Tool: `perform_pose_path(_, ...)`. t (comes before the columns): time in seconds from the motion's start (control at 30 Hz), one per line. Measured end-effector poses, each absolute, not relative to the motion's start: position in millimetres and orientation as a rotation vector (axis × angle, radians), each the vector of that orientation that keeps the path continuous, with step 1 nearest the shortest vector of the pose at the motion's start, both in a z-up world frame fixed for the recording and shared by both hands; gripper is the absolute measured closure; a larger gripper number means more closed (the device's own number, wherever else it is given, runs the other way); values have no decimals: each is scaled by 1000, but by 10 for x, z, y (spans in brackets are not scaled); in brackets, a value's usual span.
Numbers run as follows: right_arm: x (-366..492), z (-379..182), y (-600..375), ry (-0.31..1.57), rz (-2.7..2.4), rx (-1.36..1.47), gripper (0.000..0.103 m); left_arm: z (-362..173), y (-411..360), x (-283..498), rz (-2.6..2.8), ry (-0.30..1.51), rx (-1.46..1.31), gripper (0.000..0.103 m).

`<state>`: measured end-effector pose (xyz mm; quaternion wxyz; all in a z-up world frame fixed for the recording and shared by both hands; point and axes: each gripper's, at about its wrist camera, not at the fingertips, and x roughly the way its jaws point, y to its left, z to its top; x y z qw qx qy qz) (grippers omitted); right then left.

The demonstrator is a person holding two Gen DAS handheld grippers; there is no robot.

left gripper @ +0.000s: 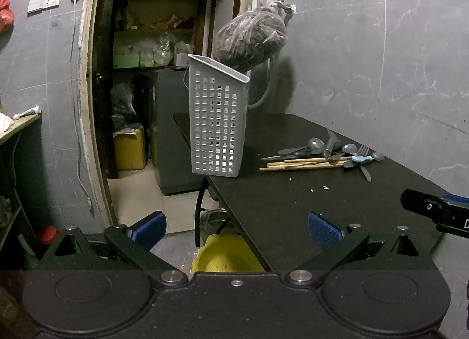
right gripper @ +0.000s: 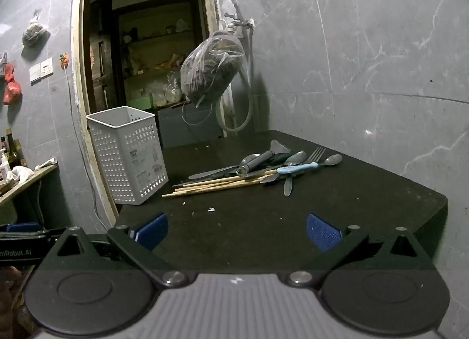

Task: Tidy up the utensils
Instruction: 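Reach the left tool toward the white perforated utensil caddy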

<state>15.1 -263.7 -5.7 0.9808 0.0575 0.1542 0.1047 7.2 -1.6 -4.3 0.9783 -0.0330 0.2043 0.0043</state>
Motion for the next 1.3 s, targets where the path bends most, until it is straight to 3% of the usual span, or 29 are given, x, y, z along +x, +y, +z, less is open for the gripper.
perform_pose_path(1.3,152,-90,-2621,321,210,116,0,-73,-20,127,2,439,-53,1)
